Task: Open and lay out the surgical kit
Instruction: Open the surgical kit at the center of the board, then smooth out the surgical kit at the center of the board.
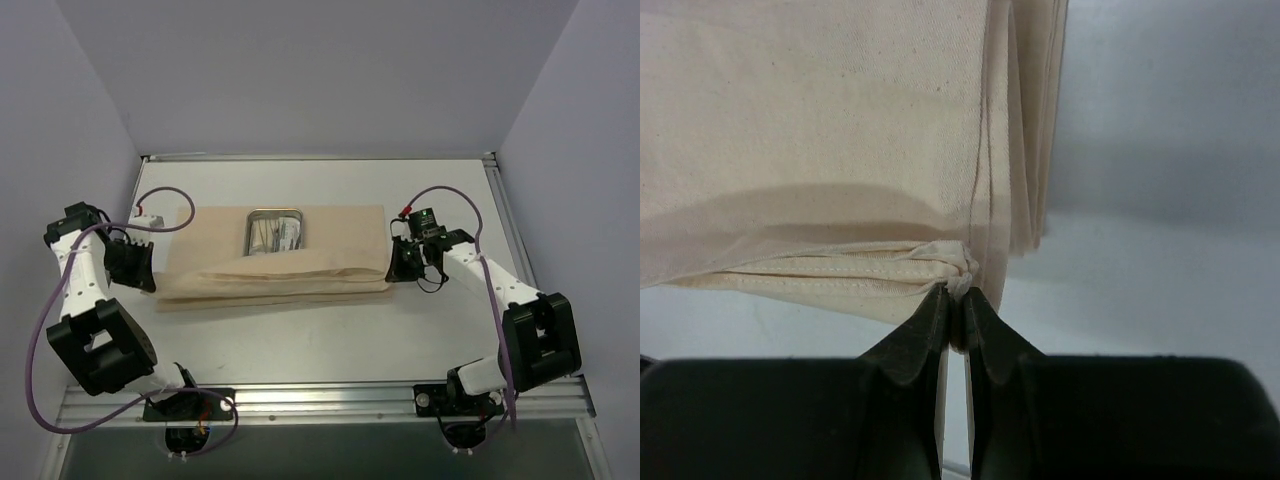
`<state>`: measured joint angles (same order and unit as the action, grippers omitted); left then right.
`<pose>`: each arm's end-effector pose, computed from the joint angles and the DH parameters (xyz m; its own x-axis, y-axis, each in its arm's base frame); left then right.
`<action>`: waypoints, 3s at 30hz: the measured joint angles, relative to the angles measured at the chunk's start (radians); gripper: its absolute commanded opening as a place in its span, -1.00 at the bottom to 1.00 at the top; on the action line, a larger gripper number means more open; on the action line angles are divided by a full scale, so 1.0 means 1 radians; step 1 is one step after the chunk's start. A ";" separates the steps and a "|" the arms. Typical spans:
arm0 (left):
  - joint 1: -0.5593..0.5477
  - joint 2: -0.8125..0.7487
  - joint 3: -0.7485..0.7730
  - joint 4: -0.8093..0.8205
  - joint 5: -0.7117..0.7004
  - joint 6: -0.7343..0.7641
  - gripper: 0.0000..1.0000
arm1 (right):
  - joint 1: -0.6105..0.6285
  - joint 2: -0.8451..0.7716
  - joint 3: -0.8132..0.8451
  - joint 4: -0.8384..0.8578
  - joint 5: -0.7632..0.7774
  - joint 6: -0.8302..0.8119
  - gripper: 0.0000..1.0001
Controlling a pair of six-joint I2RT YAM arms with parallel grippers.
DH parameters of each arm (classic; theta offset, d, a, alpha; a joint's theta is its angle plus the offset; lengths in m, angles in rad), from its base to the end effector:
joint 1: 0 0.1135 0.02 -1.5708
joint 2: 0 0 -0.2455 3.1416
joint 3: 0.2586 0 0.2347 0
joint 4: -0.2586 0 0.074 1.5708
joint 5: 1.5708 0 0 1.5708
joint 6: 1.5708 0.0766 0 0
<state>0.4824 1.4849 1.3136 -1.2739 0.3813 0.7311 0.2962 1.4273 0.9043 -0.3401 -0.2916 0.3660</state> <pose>0.2355 0.0912 0.2346 -0.9142 0.2208 -0.3398 0.2970 0.9355 -0.1912 0.2874 0.1107 0.1832 -0.8427 0.1012 -0.5289 -0.1678 0.8838 0.4366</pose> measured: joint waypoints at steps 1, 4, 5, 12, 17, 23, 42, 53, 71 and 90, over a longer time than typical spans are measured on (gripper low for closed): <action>0.005 -0.018 -0.024 -0.015 -0.019 0.024 -0.95 | 0.019 -0.015 -0.010 -0.021 0.006 0.011 -1.00; 0.015 -0.071 -0.093 -0.042 -0.085 0.105 -0.95 | 0.079 -0.048 -0.032 -0.083 0.036 0.052 -1.00; 0.017 -0.091 -0.114 -0.044 -0.105 0.132 -0.95 | 0.105 -0.058 -0.039 -0.105 0.051 0.067 -1.00; 0.019 -0.227 -0.247 -0.064 -0.233 0.298 -0.95 | 0.238 -0.182 -0.100 -0.246 0.100 0.175 -1.00; 0.019 -0.287 -0.320 -0.083 -0.277 0.393 -0.94 | 0.275 -0.266 -0.145 -0.296 0.108 0.223 -1.00; 0.019 -0.297 -0.360 -0.093 -0.292 0.466 -0.53 | 0.304 -0.306 -0.208 -0.311 0.102 0.264 -0.87; 0.019 -0.199 -0.009 -0.087 -0.254 0.317 0.25 | 0.297 -0.317 0.098 -0.467 0.243 0.228 0.27; -0.254 0.134 0.351 0.187 -0.289 -0.344 0.43 | 0.010 0.293 0.436 -0.066 0.275 0.023 0.22; -0.375 0.797 0.655 0.293 -0.454 -0.785 0.43 | -0.048 0.856 0.881 0.085 0.225 -0.106 0.13; -0.349 0.944 0.821 0.277 -0.447 -0.840 -0.95 | -0.046 0.912 0.918 0.173 0.127 -0.084 -1.00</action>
<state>0.1333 2.4287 2.1342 -0.9974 -0.0654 -0.1089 0.2501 2.3398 1.8225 -0.1669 -0.1646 0.2825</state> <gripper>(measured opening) 0.155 0.049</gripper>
